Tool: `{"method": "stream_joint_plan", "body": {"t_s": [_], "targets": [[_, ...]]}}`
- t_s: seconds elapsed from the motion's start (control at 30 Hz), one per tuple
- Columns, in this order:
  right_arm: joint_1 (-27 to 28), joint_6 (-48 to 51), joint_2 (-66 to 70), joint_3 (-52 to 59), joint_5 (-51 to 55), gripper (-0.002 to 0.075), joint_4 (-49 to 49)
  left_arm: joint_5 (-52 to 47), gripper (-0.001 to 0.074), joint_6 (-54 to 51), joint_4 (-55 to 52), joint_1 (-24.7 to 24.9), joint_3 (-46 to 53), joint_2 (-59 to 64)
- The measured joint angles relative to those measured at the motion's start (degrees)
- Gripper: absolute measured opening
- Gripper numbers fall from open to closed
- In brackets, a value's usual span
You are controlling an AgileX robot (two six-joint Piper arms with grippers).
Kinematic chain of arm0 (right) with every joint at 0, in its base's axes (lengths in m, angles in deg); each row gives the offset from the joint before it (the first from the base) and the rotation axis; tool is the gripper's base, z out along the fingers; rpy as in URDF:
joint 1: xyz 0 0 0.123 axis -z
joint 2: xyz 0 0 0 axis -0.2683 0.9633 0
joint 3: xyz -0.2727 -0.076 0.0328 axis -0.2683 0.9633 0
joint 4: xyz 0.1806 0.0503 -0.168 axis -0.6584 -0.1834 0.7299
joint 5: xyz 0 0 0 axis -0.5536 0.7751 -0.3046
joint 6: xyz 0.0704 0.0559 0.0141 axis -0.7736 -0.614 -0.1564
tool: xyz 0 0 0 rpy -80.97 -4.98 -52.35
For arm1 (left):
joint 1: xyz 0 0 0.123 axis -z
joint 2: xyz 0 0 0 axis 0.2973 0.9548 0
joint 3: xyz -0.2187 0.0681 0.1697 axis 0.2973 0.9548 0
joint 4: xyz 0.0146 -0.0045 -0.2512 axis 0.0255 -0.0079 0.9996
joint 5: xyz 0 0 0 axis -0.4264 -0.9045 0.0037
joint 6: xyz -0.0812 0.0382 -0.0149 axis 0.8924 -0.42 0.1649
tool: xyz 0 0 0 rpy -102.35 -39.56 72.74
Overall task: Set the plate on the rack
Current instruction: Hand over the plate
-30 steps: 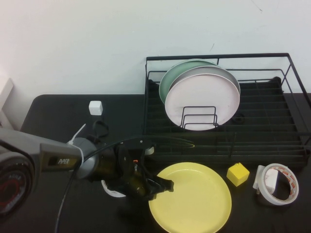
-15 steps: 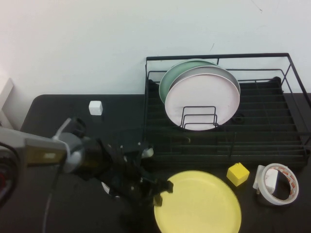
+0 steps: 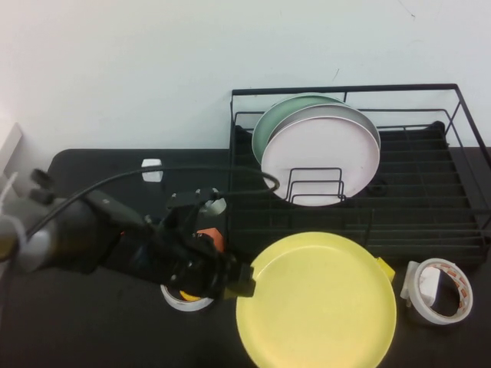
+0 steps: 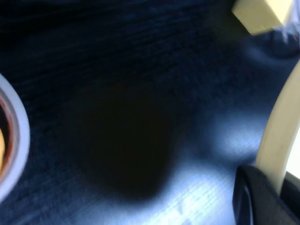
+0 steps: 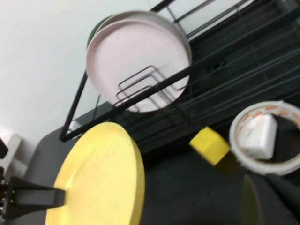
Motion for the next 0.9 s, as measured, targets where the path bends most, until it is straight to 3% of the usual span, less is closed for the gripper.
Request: {"method": "stream_joint_plan", "body": {"t_s": [0.17,0.33,0.47,0.57,0.77,0.9], "targets": [[0.0,0.47,0.0,-1.85,5.8,0.0013,-1.43,0.0,0.0003,-4.56,0.95,0.0,5.93,-8.3],[0.0,8.74,5.41,-9.26,10.81,0.0151,-3.08,1.18,0.0003,-9.7,3.52,0.0,10.29,-17.31],[0.0,20.13,15.56,-17.38,11.94,0.0329,-8.49,1.18,0.0003,-12.89,5.34,0.0,11.54,-23.95],[0.0,31.23,24.89,-23.43,15.12,0.0407,-16.24,1.18,0.0003,-14.41,6.42,0.0,11.91,-27.33],[0.0,58.09,45.54,-33.88,27.47,0.0442,-33.92,1.07,0.0003,-16.87,9.26,0.0,11.91,-30.43],[0.0,68.29,57.64,-40.36,35.54,0.0445,-39.62,0.46,0.0003,-17.24,10.16,0.0,11.91,-30.43]]}}
